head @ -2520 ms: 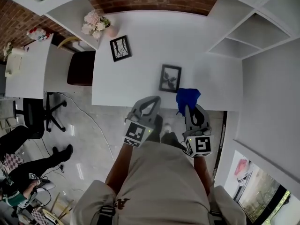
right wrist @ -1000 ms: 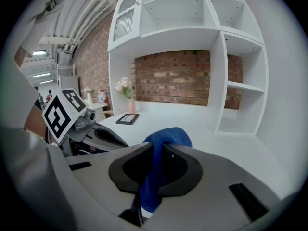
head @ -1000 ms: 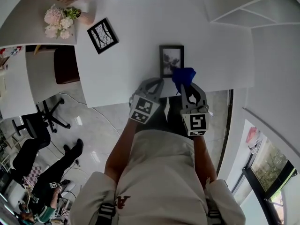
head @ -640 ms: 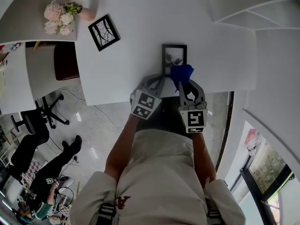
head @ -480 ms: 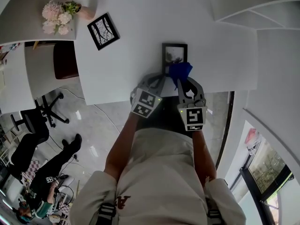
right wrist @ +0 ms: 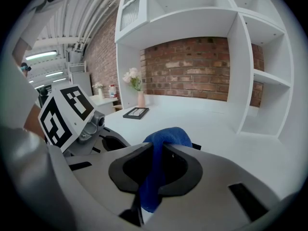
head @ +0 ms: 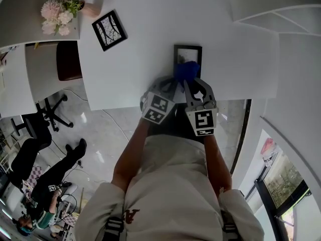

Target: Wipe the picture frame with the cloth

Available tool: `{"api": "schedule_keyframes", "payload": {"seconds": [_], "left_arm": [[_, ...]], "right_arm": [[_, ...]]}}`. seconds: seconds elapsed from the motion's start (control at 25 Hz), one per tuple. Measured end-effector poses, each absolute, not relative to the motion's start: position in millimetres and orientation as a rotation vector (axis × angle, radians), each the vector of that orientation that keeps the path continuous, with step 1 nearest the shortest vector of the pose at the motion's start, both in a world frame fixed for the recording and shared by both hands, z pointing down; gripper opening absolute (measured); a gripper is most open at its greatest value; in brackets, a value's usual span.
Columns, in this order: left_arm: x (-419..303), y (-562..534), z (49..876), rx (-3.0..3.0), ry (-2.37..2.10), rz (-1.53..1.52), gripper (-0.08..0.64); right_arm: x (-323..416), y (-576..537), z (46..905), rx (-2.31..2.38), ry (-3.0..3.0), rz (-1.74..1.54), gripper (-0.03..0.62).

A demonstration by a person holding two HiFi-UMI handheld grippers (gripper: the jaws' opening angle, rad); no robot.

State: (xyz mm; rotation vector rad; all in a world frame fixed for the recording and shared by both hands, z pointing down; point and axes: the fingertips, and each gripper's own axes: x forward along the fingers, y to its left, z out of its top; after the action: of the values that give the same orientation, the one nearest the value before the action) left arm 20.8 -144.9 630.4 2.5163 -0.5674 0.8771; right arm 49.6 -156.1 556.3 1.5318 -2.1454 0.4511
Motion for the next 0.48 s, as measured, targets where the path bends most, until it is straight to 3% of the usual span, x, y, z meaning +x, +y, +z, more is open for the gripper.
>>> {"api": "schedule_keyframes", "payload": {"seconds": [0.48], "left_arm": [[19, -147, 632, 2.492, -0.601, 0.884, 0.002]], "right_arm": [[30, -171, 581, 1.432, -2.192, 0.504, 0.034]]}}
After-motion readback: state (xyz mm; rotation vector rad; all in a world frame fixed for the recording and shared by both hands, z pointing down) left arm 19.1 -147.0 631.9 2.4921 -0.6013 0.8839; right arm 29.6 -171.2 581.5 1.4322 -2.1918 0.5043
